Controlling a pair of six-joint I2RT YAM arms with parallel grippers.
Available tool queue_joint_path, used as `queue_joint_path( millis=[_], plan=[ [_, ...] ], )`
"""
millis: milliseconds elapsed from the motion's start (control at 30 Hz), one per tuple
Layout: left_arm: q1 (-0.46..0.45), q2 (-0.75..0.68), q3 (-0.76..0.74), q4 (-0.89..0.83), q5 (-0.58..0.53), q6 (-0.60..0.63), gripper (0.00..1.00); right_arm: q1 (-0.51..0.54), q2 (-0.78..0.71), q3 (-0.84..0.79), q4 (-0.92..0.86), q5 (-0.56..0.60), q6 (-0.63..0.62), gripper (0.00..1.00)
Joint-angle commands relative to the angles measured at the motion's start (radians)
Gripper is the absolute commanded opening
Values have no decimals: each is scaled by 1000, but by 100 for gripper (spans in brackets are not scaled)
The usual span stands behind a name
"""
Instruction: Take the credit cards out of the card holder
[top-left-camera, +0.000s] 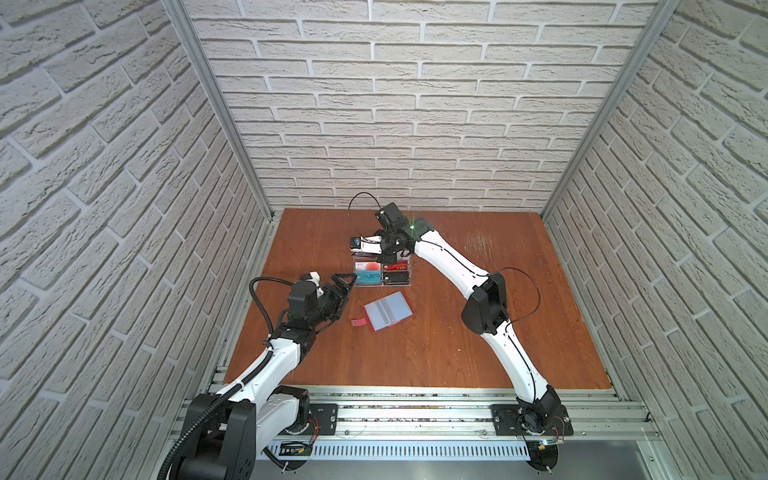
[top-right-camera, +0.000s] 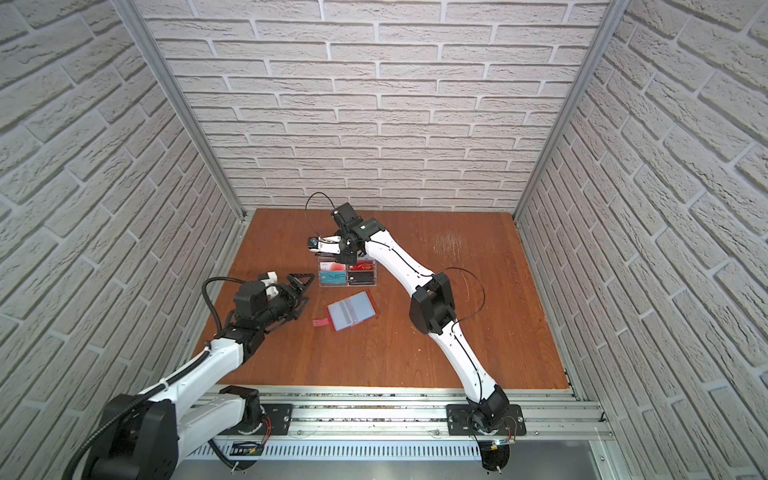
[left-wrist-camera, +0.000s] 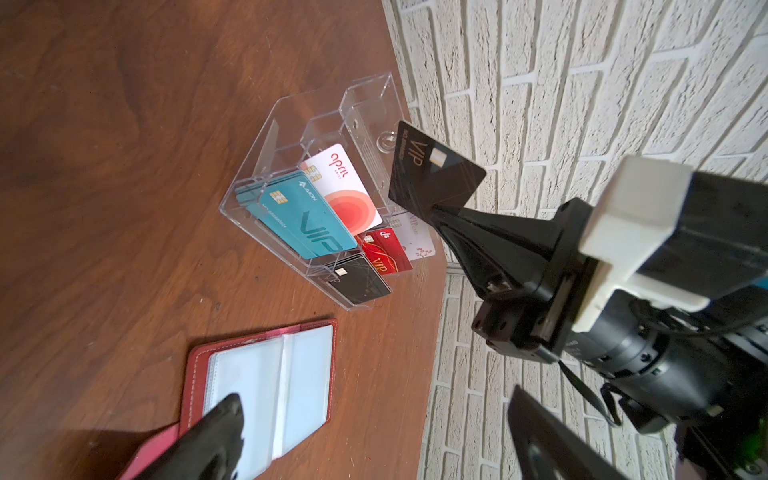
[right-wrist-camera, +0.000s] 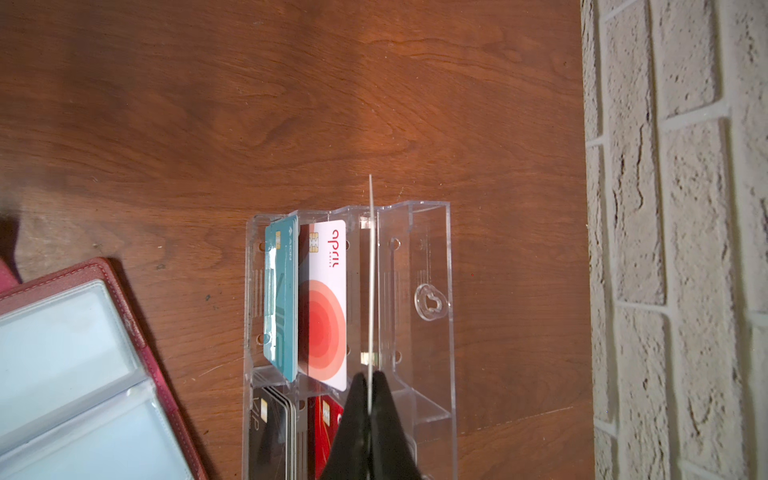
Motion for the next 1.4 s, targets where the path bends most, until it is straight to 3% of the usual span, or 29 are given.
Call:
queue_joint_path(
  millis=[0,1367],
  plan=[
    [9,3,-17,67,5,20,98,-5,-14,24,19,10,0,5],
    [37,24,-60,115,19,11,98,0,73,24,14,112,4,6]
  ],
)
